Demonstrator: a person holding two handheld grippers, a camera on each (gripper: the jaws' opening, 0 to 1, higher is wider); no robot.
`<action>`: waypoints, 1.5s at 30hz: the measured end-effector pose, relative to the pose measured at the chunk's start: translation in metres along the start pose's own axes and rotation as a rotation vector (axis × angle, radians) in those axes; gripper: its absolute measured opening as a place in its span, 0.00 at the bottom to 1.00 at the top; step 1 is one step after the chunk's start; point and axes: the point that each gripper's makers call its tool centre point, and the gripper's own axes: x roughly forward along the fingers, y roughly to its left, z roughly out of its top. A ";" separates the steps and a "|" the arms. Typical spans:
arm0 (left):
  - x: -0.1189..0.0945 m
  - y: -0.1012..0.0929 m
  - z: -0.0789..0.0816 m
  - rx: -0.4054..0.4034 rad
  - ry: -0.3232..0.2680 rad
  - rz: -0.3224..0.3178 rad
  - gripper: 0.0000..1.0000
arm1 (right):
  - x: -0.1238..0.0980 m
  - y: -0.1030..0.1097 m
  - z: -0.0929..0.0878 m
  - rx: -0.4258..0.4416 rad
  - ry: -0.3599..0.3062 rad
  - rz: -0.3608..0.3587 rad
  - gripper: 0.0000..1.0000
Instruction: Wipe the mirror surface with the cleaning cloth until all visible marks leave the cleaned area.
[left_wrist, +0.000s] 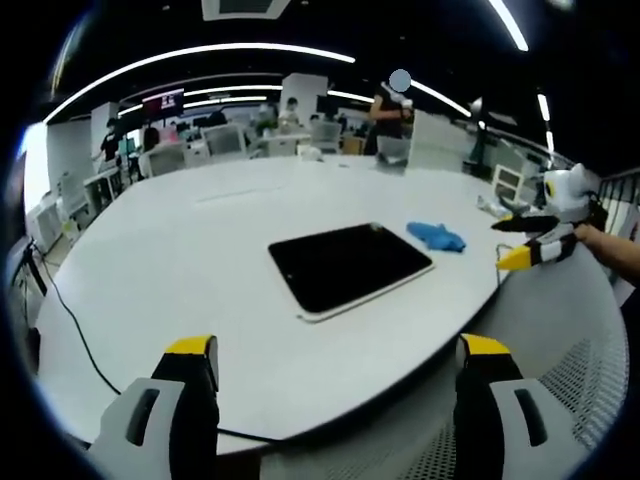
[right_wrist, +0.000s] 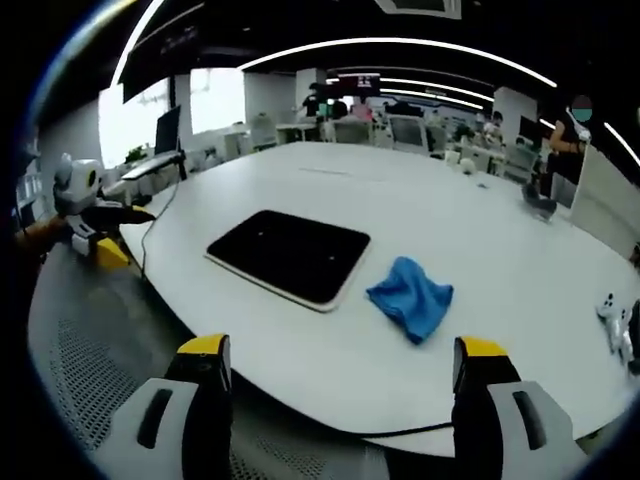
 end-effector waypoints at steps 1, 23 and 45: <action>0.000 0.000 0.000 -0.001 0.002 -0.001 0.99 | 0.000 0.000 0.002 0.001 -0.012 -0.001 0.91; 0.001 0.001 -0.001 0.001 0.014 0.003 0.98 | 0.000 0.003 0.005 0.024 -0.030 0.008 0.90; 0.001 0.002 -0.002 -0.003 0.023 0.004 0.96 | 0.000 0.004 0.003 0.028 -0.014 0.014 0.89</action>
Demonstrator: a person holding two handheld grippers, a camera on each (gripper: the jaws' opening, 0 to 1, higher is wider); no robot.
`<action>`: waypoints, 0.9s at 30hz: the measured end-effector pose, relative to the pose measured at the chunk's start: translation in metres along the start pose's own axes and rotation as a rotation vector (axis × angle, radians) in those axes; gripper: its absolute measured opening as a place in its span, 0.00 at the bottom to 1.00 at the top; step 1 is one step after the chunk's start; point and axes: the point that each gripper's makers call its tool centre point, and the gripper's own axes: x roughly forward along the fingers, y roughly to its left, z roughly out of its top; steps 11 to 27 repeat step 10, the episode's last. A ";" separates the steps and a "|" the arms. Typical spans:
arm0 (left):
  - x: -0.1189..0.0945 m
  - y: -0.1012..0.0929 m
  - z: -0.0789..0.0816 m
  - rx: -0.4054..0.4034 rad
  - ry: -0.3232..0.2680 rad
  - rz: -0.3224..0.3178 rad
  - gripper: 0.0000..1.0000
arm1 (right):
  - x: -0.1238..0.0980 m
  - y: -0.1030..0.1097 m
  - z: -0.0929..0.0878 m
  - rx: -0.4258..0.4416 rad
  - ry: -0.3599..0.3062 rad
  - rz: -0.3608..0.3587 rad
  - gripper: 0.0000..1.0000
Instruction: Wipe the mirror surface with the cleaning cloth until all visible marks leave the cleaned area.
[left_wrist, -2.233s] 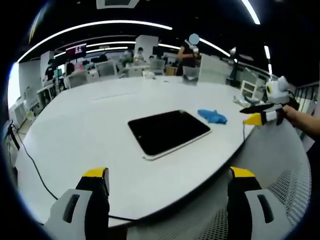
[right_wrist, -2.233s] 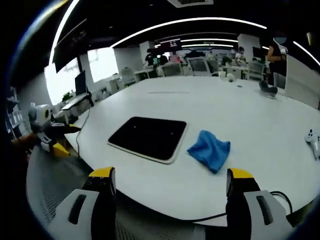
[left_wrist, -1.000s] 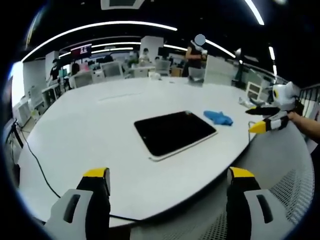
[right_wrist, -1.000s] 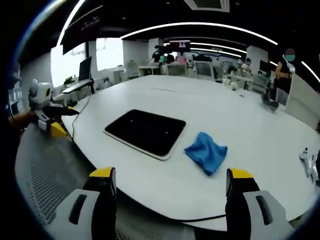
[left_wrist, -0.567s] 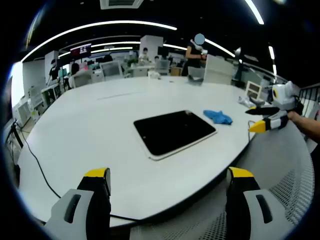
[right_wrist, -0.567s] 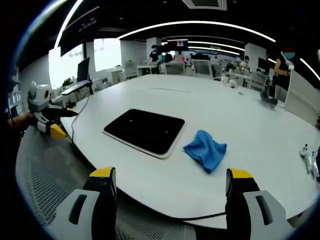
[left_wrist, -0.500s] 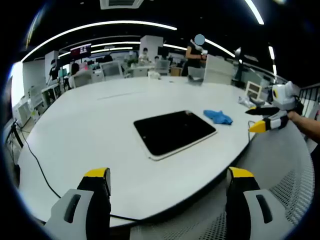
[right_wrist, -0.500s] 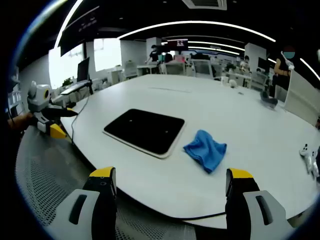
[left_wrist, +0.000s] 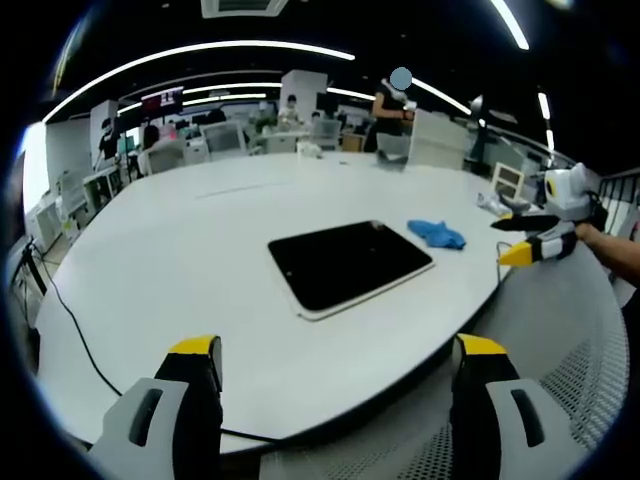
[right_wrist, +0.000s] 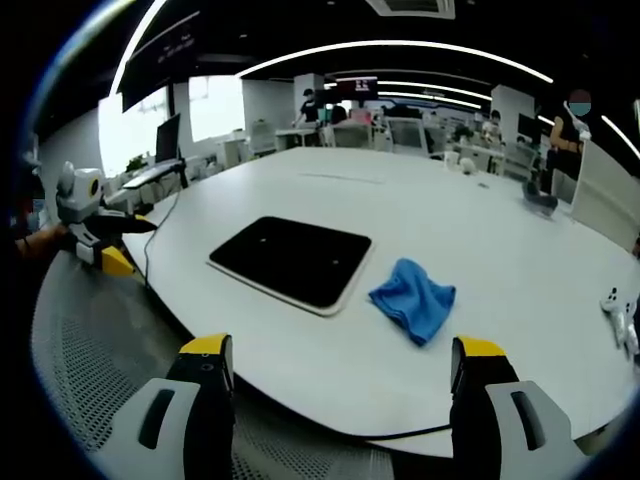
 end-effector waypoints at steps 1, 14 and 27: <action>0.000 0.000 -0.001 0.000 0.008 0.002 0.95 | 0.000 0.000 0.000 0.000 0.000 0.000 0.89; 0.000 -0.001 -0.001 0.003 0.006 -0.001 0.93 | 0.000 0.000 -0.003 0.006 0.019 -0.003 0.89; 0.000 -0.001 -0.001 0.003 0.006 -0.001 0.93 | 0.000 0.000 -0.003 0.006 0.019 -0.003 0.89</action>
